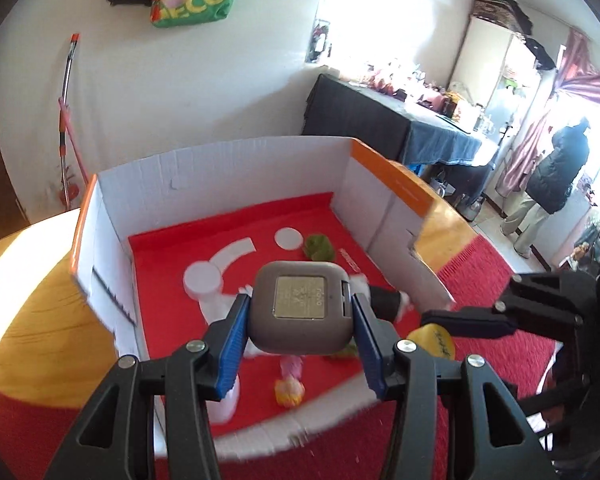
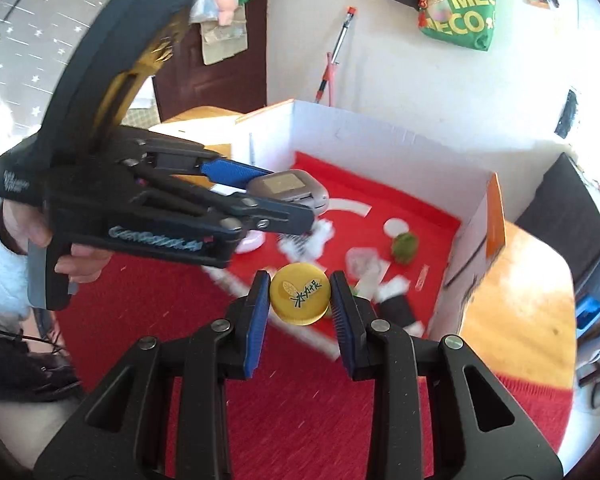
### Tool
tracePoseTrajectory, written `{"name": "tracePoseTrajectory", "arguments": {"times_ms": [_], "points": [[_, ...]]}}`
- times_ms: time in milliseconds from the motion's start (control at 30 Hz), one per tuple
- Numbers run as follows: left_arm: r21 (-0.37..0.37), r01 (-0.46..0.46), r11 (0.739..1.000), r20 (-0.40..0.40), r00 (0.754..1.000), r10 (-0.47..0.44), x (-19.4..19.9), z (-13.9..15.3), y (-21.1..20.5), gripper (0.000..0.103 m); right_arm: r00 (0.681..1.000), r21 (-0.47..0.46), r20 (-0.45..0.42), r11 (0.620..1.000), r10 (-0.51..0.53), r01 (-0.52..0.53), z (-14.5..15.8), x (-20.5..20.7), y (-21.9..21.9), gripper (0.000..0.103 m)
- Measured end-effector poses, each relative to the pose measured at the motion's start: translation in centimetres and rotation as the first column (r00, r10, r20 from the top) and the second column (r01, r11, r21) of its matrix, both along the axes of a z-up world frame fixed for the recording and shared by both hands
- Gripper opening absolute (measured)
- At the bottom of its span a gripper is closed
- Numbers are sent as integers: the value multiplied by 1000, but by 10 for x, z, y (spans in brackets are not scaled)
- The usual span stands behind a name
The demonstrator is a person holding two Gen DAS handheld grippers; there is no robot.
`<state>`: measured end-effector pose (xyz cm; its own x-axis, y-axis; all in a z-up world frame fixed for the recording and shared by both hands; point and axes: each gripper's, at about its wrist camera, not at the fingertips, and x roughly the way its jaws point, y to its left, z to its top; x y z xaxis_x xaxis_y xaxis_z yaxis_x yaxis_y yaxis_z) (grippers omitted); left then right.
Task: Organize objects
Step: 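Carry the grey case with the left tool while the right tool carries the yellow cap into the box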
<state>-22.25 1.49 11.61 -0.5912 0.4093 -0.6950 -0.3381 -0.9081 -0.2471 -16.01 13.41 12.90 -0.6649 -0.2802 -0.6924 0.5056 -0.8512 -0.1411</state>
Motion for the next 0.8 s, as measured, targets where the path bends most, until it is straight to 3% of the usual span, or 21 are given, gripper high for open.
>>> {"name": "tracePoseTrajectory", "arguments": {"times_ms": [400,800], "points": [[-31,-27,999,136,990,31,-88,-37,6,52,982,42,173,996,-79,73,-30,-106,0,29],[-19,-42,999,215,976,45,-122,-59,4,52,954,41,280,994,-110,103,-48,-149,7,29]]}}
